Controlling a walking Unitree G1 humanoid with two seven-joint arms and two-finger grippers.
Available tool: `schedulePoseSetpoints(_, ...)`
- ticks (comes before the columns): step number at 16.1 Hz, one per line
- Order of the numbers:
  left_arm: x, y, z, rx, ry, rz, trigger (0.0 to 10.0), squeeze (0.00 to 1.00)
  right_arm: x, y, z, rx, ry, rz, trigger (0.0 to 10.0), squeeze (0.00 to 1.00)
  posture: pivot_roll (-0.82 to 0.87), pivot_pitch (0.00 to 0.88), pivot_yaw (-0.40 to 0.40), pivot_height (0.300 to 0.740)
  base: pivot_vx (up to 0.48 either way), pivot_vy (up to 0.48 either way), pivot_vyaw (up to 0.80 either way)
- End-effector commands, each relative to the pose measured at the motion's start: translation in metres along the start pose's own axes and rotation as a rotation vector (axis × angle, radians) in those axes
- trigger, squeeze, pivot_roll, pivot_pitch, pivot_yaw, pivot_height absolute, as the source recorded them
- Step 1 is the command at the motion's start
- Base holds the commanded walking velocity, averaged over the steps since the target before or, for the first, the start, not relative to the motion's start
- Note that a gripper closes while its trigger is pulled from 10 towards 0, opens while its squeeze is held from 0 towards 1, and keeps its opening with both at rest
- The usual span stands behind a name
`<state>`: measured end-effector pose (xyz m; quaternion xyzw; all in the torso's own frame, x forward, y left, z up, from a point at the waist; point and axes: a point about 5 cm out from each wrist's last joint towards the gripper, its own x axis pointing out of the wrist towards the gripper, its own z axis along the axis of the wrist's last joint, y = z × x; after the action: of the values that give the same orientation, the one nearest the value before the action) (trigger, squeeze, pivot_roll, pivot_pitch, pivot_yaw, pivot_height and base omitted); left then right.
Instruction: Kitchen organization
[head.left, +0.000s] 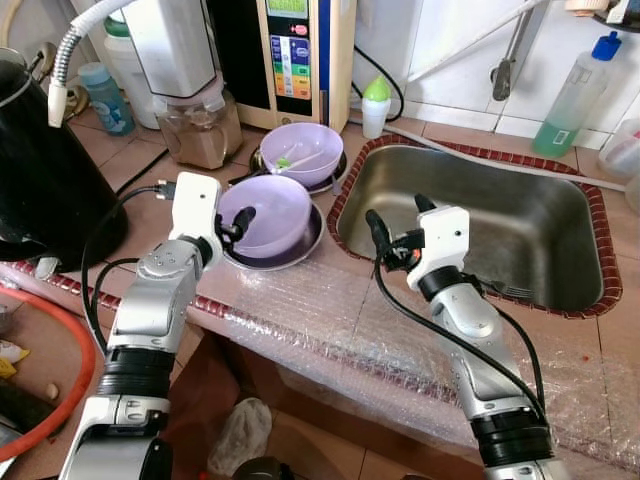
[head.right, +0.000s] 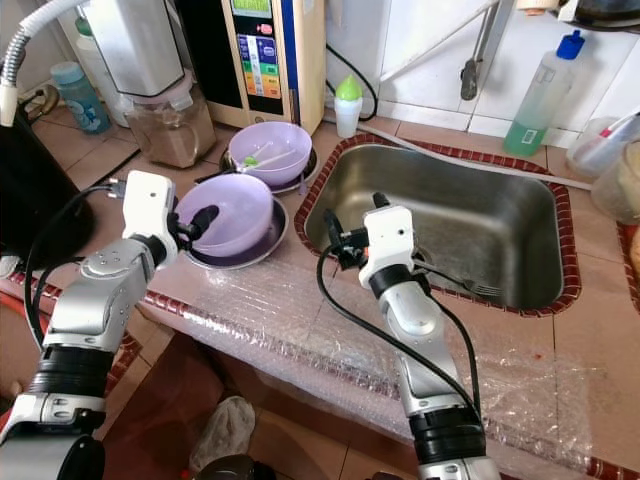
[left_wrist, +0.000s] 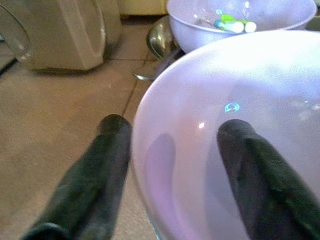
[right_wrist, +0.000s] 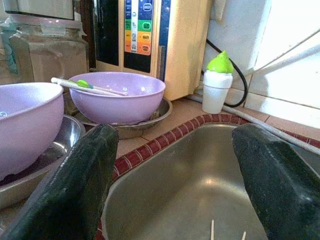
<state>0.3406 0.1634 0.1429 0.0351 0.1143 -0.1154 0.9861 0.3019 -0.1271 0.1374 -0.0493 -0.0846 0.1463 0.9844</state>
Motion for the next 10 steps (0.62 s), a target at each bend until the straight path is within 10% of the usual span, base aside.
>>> schedulePoseSetpoints(1,-0.001,-0.003,-0.002,-0.023,0.032,-0.033,0.0,0.00,0.004,-0.002,0.007,0.005,-0.023,-0.001,10.0,0.00,0.01,0.000,0.095,0.740,0.000,0.000,0.00)
schedulePoseSetpoints(10,0.012,-0.017,0.005,-0.148,0.037,-0.058,0.0,0.00,0.016,0.004,0.009,-0.009,0.015,0.035,10.0,0.00,-0.03,0.000,0.098,0.740,0.000,0.000,0.00)
